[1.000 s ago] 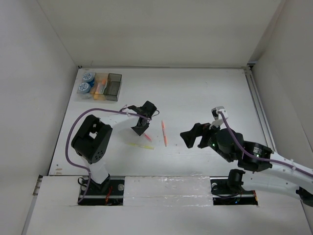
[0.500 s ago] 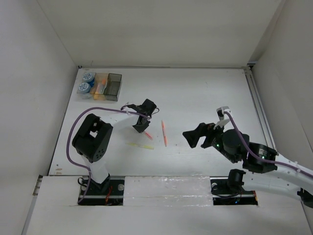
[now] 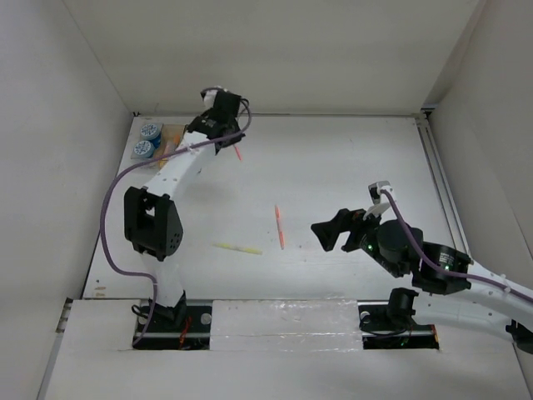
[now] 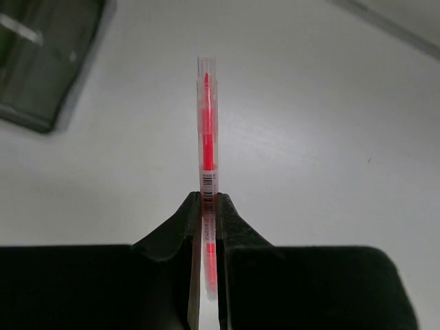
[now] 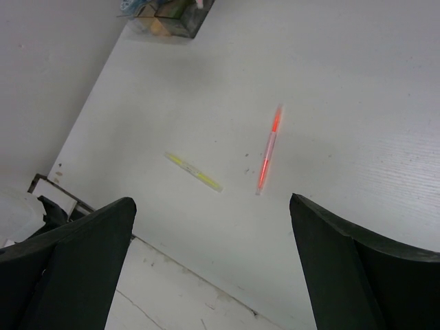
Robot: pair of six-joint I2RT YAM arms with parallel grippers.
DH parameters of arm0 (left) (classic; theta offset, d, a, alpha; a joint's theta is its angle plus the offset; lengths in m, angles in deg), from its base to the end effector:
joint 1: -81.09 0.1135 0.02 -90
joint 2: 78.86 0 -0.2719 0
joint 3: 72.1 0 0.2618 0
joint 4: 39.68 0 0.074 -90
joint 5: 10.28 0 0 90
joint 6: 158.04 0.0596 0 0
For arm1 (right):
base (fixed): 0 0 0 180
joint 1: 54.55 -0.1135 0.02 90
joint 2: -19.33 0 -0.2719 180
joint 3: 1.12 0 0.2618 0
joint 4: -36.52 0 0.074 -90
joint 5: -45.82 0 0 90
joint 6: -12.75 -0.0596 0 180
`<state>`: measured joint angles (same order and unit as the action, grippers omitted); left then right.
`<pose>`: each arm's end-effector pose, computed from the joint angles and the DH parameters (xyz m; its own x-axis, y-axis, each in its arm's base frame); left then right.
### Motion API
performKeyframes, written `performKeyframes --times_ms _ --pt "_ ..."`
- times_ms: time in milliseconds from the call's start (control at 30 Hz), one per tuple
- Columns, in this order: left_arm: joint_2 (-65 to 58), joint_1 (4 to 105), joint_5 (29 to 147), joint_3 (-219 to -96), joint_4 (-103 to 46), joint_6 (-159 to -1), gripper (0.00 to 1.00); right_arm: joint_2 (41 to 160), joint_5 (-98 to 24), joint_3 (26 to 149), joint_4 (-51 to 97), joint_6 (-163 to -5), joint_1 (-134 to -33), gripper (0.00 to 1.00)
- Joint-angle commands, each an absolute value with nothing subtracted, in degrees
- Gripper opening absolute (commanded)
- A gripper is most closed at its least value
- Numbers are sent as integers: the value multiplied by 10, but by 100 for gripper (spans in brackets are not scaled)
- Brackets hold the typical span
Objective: Sort the stationery into containers
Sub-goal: Pick up the pen from the center of the board, then place the pen in the storage box.
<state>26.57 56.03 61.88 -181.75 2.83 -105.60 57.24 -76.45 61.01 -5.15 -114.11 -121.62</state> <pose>0.4208 -0.1766 0.3139 -0.5580 -0.3797 -0.7379 -0.1952 0.9243 -0.3280 0.0928 0.1376 0.3507 -0.4416 0.2580 -0.8593 -0.3942 0.8046 0.4442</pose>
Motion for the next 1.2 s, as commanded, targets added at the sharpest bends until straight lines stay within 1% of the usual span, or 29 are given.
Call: performKeyframes --times_ms 0,33,133,233,267,433,567,700,1000,1100,1167 --pt "298 637 653 -1899 49 -917 0 572 -777 617 -44 -1134 -1213 100" --pt "305 651 675 -1917 49 -873 0 577 -777 617 -44 -1134 -1213 100" --pt "321 681 680 -1963 34 -811 0 577 -771 623 -49 -1128 -1213 100" --pt "342 681 640 -1980 16 -736 0 583 -770 623 -49 -1123 -1213 100" --pt "342 681 610 -1986 8 -724 0 583 -770 623 -49 -1123 -1213 100" --pt "375 686 562 -1978 -39 -649 0 583 -770 623 -60 -1118 -1213 100" --pt "423 723 556 -1993 -35 -641 0 583 -770 623 -60 -1113 -1213 100" --pt "429 741 556 -1970 -61 -641 0 577 -770 618 -60 -1113 -1213 100" --pt "467 746 549 -1963 -72 -646 0 593 -770 618 -49 -1107 -1213 100" --pt "474 746 564 -1968 -77 -652 0 593 -770 618 -49 -1101 -1213 100" --pt "474 746 571 -1949 -92 -652 0 593 -770 618 -49 -1101 -1213 100"
